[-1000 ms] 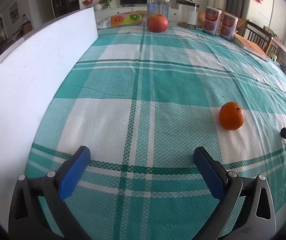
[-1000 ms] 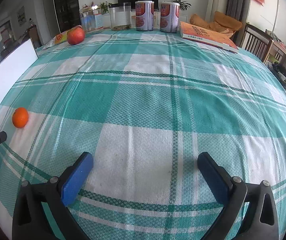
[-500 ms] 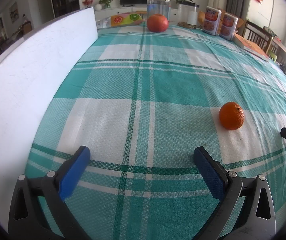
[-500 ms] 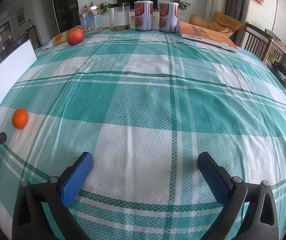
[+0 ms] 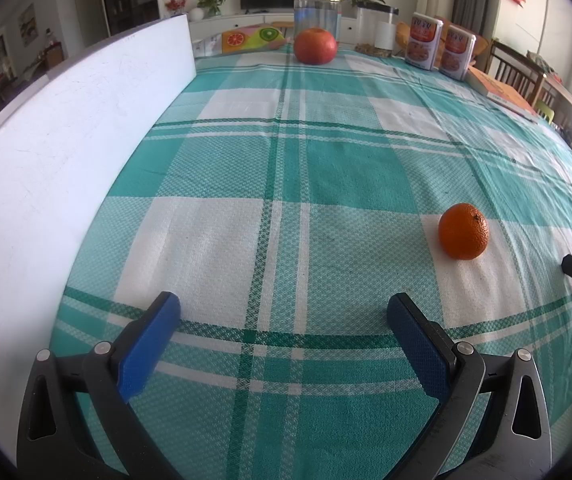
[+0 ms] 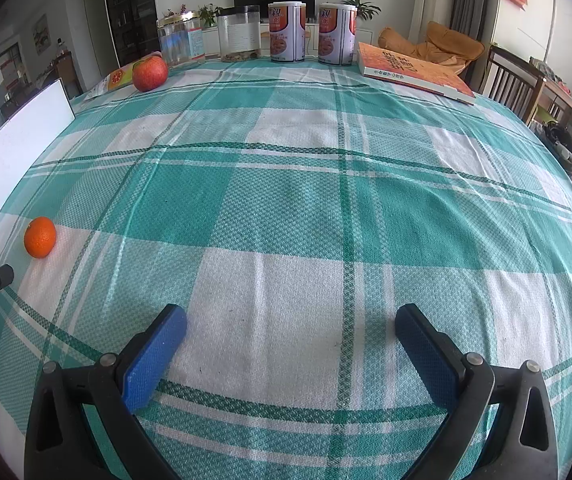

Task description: Organize fruits

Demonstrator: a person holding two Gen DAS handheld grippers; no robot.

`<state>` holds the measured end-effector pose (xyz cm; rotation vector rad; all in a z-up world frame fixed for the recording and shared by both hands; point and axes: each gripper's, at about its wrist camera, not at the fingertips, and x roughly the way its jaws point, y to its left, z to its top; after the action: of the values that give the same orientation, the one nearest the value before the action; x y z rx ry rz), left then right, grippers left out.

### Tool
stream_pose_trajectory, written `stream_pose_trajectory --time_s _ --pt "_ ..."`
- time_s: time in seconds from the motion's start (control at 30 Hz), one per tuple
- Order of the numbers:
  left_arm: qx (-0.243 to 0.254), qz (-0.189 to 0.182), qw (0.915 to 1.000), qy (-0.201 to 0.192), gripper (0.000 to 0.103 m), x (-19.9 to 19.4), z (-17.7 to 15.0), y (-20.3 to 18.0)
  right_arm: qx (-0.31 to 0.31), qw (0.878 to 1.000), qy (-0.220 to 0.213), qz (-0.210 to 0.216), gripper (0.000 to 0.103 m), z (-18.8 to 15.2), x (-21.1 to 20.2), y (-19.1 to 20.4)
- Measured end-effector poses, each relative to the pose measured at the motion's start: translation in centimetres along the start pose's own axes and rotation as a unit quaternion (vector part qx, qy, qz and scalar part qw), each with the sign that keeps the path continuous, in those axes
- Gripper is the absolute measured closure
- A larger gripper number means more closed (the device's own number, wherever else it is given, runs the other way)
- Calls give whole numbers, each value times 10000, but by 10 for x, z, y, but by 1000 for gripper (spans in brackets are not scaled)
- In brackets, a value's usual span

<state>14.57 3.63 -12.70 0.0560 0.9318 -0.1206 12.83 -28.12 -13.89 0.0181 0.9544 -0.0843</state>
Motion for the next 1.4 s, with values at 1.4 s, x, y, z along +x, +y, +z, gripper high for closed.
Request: stream_pose_trajectory --time_s 1.4 --pt "85 6 9999 65 1 4 4 -3 11 10000 0 -8 0 0 -1 -2"
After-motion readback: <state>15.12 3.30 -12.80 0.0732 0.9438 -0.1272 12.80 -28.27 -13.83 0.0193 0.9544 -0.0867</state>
